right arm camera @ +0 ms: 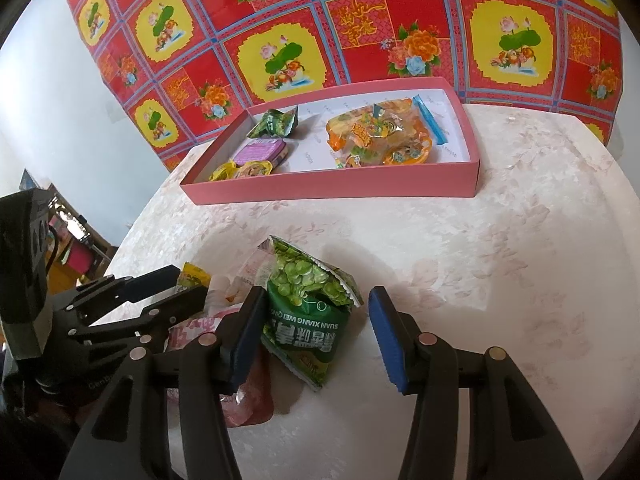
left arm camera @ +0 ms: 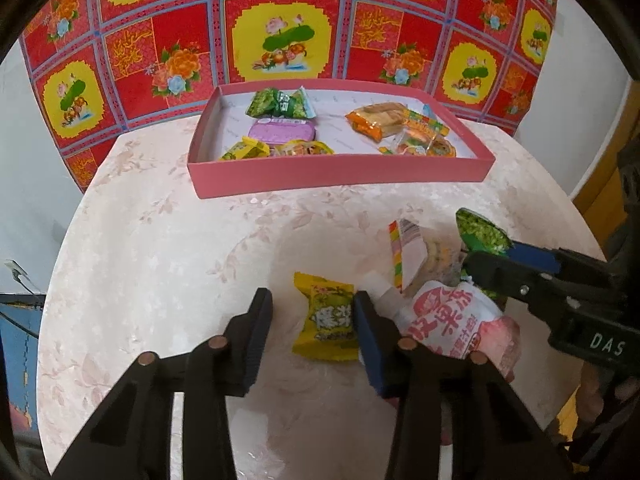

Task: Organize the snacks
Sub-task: 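Move the right gripper to the large green pea bag while the left approaches a yellow bag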

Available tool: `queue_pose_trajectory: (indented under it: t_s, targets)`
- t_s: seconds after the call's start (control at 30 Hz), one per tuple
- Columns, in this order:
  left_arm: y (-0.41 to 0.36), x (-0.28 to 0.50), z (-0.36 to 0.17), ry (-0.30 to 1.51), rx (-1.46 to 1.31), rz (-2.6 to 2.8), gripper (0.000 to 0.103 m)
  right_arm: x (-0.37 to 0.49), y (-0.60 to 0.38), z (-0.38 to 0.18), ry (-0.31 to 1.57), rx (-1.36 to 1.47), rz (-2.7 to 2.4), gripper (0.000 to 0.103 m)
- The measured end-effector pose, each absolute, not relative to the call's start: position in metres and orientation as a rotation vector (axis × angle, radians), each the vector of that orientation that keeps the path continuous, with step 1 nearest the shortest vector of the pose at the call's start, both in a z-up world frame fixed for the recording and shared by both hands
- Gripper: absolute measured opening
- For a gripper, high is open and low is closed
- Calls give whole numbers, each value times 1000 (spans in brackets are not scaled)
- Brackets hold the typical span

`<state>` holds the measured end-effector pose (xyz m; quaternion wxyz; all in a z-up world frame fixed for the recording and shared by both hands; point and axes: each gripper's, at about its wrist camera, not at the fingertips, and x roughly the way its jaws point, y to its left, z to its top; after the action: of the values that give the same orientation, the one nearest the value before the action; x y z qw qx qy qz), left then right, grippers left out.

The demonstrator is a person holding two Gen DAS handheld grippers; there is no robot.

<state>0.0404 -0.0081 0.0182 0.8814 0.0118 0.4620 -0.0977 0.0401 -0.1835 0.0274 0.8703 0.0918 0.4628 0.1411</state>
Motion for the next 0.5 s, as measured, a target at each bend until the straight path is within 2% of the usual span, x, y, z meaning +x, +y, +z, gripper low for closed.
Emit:
queue_pose_trajectory:
  t_s: [0.5]
  targets:
    - [-7, 40, 18, 960, 26, -200, 39, 41, -186, 24, 969, 235, 326, 53]
